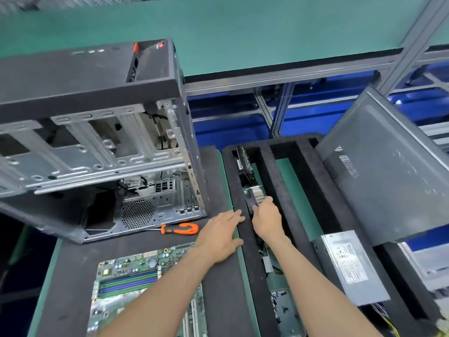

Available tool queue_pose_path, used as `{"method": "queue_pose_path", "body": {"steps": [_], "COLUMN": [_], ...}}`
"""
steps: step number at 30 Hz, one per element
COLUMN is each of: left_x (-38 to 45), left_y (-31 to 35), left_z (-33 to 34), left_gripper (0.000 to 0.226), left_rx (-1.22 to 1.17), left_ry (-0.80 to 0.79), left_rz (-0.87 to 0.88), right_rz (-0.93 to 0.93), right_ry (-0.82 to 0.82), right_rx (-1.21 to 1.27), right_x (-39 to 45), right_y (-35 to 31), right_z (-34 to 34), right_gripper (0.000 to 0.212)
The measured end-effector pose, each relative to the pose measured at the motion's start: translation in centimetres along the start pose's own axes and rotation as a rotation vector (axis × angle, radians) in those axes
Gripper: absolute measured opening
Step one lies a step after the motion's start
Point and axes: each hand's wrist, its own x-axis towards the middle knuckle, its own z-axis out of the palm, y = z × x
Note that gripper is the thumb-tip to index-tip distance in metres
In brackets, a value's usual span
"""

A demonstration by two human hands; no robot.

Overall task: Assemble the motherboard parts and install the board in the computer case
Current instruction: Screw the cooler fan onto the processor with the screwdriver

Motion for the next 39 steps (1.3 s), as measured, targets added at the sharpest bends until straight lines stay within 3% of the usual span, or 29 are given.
{"method": "queue_pose_path", "body": {"steps": [4,7,11,14,17,21,24,26,30,35,37,39], "left_x": [0.0,-0.4,-1.7,-3.1,-4.7,-8.2,-11.4,-13.8,-18.3,-22.9,-24.4,-25.6], "left_y": [0.6,1.0,1.5,2.3,2.5,2.0,1.2,0.3,-2.9,-7.6,-9.4,-10.9], "left_z": [-0.7,-1.6,-2.8,-3.7,-4.4,-5.4,-6.3,-6.8,-8.0,-8.7,-9.0,-9.3], "left_gripper": [0.070,0.067,0.049,0.041,0.037,0.034,0.030,0.028,0.021,0.017,0.017,0.017], "left_rx": [-0.016,-0.160,-0.368,-0.644,-0.882,-1.282,-1.401,-1.464,-1.537,-1.407,-1.305,-1.214], "left_ry": [-0.055,-0.082,0.102,0.167,0.159,0.088,0.159,0.221,0.294,0.275,0.270,0.249], "left_rz": [-0.017,-0.055,-0.130,-0.204,-0.268,-0.262,-0.243,-0.254,-0.284,-0.316,-0.310,-0.298], "right_rz": [0.006,0.004,0.014,0.027,0.068,0.075,0.122,0.165,0.167,0.161,0.124,-0.075], "right_ry": [0.065,0.093,0.138,0.157,0.096,0.041,-0.046,-0.093,-0.225,-0.372,-0.342,-0.207], "right_rx": [0.102,0.155,0.286,0.472,0.762,1.068,1.222,1.282,1.330,1.267,1.092,0.740], "right_x": [-1.5,-3.0,-5.7,-8.3,-11.1,-15.3,-18.5,-20.5,-23.9,-26.0,-26.2,-26.4], "right_y": [0.1,0.1,0.2,-0.7,-2.3,-5.3,-7.4,-9.0,-11.7,-13.8,-13.9,-13.6], "right_z": [-2.0,-4.1,-6.7,-7.5,-7.3,-6.2,-4.4,-3.0,0.0,2.5,3.1,3.3], "right_gripper": [0.014,0.029,0.015,0.017,0.012,0.027,0.018,0.025,0.051,0.080,0.097,0.104]}}
